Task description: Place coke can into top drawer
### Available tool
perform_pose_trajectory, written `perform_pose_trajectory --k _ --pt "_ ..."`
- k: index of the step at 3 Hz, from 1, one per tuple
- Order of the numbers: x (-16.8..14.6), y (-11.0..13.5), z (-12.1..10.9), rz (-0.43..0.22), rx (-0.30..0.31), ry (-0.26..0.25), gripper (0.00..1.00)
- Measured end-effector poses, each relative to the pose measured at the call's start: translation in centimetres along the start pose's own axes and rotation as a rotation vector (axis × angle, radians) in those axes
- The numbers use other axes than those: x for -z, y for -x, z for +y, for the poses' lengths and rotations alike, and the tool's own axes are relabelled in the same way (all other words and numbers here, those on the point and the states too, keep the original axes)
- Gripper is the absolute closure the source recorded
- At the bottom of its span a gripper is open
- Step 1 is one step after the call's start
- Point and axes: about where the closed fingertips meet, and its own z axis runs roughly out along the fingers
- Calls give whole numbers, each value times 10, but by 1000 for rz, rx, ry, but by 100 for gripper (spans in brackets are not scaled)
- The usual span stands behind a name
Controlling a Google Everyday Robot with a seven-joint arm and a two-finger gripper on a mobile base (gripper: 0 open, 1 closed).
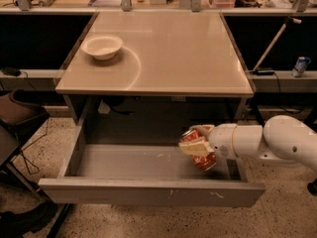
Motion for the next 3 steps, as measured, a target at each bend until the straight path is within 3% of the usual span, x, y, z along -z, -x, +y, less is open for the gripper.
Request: perform_pose_trajectory --k 1,3 --pt "-16 -12 27 65 23 45 100" --pt "-17 -13 29 68 24 49 58"
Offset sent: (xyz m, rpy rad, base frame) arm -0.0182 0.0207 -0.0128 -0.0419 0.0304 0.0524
